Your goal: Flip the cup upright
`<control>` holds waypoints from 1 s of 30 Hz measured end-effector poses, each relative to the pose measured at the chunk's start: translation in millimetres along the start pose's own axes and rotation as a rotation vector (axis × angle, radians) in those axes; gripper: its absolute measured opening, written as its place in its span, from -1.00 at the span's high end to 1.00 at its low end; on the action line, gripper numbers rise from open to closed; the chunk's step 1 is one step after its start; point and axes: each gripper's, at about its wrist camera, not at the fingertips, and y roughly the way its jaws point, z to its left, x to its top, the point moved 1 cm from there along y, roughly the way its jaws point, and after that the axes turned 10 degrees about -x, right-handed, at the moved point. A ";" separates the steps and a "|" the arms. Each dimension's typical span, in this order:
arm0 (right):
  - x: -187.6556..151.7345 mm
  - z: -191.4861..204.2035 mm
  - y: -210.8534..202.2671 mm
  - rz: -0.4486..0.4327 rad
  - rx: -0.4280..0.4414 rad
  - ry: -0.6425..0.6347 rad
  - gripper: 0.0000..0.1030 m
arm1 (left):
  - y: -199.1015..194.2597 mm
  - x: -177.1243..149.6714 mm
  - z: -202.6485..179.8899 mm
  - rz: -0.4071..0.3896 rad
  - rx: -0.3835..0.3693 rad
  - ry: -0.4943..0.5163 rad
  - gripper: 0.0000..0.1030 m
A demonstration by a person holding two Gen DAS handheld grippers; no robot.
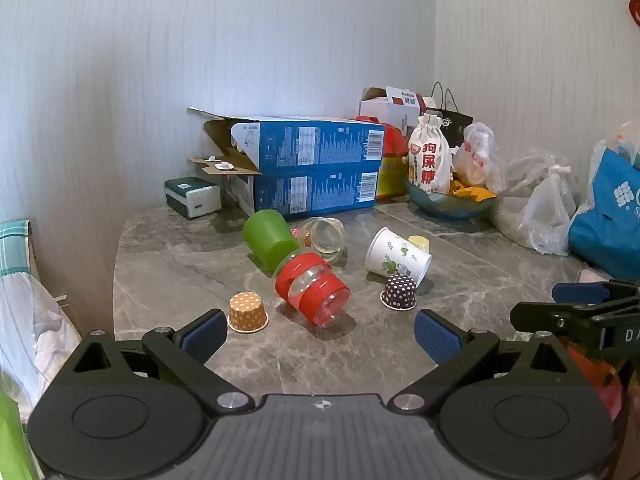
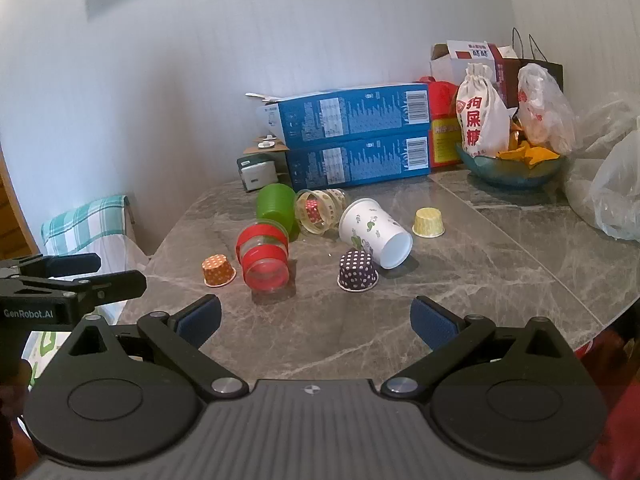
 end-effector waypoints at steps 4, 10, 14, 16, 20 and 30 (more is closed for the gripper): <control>0.6 -1.0 -1.3 -0.003 -0.005 0.003 -0.98 | 0.6 0.3 -0.7 0.002 -0.002 -0.001 -0.96; 0.7 -3.2 -0.7 0.006 -0.004 0.011 -0.98 | 1.4 -4.8 -3.5 0.004 -0.001 -0.009 -0.96; 0.4 -1.4 0.6 0.013 -0.004 0.005 -0.98 | 1.6 -6.1 -2.8 0.006 -0.004 -0.012 -0.96; 0.3 -0.8 0.7 0.015 -0.001 0.004 -0.98 | 1.1 -7.2 -3.8 0.006 -0.005 -0.017 -0.96; 0.3 -0.8 1.3 0.021 0.002 0.006 -0.98 | 2.2 -8.6 -2.7 0.008 -0.003 -0.018 -0.96; -0.2 0.2 3.4 0.034 0.004 0.013 -0.98 | 3.3 -10.0 -1.7 0.013 -0.005 -0.024 -0.96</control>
